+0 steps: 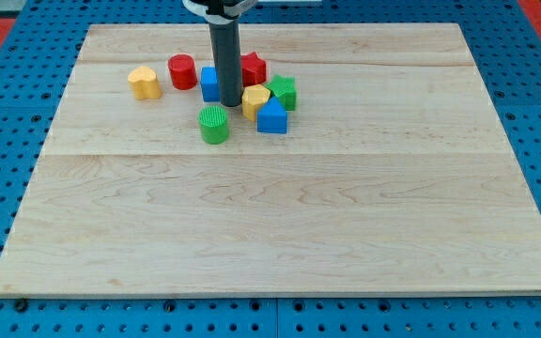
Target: Move blue cube towards center right
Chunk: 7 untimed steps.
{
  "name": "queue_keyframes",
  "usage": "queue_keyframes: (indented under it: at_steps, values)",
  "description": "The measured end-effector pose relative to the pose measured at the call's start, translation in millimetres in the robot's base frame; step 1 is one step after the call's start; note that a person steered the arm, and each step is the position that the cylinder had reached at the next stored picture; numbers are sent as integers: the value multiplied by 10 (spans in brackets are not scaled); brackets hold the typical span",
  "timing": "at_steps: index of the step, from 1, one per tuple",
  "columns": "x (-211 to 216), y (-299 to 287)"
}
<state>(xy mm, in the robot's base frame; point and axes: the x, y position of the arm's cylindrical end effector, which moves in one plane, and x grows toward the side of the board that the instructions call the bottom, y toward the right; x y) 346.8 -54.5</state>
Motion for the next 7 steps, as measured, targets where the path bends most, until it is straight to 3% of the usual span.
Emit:
queue_keyframes:
  at_steps: [6,7]
  values:
    - [-576,-58]
    - [-513,-129]
